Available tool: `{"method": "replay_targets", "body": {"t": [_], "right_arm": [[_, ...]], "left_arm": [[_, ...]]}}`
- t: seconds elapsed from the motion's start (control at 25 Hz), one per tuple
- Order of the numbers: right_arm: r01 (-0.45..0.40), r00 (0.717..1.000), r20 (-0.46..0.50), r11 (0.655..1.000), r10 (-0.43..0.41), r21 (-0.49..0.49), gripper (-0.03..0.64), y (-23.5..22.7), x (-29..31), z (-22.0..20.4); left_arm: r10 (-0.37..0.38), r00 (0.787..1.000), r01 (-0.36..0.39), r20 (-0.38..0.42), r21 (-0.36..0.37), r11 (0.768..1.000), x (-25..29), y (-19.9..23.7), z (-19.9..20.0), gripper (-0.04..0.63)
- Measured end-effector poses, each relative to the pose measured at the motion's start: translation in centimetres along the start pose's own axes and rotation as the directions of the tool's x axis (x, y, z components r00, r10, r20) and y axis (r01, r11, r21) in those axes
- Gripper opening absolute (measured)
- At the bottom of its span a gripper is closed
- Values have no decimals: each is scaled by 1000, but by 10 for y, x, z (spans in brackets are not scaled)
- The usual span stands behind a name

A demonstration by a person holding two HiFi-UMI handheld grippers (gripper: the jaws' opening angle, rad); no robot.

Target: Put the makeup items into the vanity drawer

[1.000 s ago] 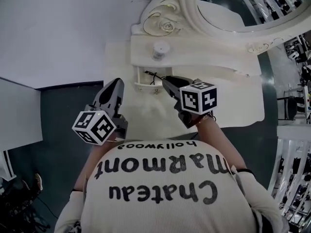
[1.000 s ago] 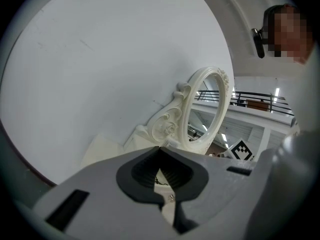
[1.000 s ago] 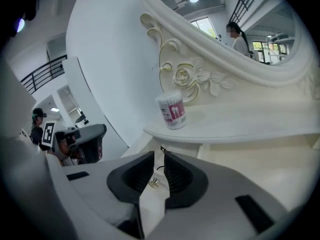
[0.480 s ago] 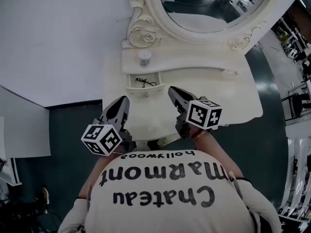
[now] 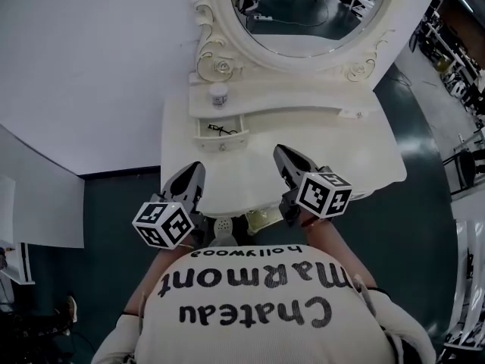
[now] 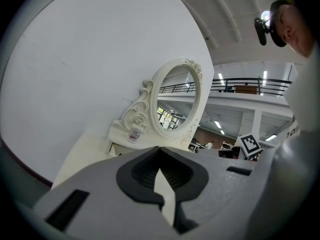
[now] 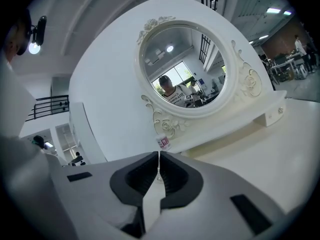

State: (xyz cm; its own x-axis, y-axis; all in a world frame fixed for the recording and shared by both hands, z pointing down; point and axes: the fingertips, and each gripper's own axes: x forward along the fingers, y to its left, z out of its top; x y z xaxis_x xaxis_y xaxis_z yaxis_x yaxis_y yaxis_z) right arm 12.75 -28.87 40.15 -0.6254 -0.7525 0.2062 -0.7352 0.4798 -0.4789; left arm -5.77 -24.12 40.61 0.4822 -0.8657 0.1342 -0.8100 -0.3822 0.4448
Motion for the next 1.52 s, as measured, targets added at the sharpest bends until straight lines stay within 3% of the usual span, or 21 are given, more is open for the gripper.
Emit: {"method": "replay_targets", "body": {"t": [0.76,1.52], "right_arm": [[22,999,-33,999,-23,-47,34,-8,-74,-34],[32,998,-49,998,-35,-51,32,-11,-97,-55]], "left_arm": [[41,999,-41,8,5,999,-48,-47,-40,8],[46,999,-46,-14,17,999,-65,-61,-54,8]]}}
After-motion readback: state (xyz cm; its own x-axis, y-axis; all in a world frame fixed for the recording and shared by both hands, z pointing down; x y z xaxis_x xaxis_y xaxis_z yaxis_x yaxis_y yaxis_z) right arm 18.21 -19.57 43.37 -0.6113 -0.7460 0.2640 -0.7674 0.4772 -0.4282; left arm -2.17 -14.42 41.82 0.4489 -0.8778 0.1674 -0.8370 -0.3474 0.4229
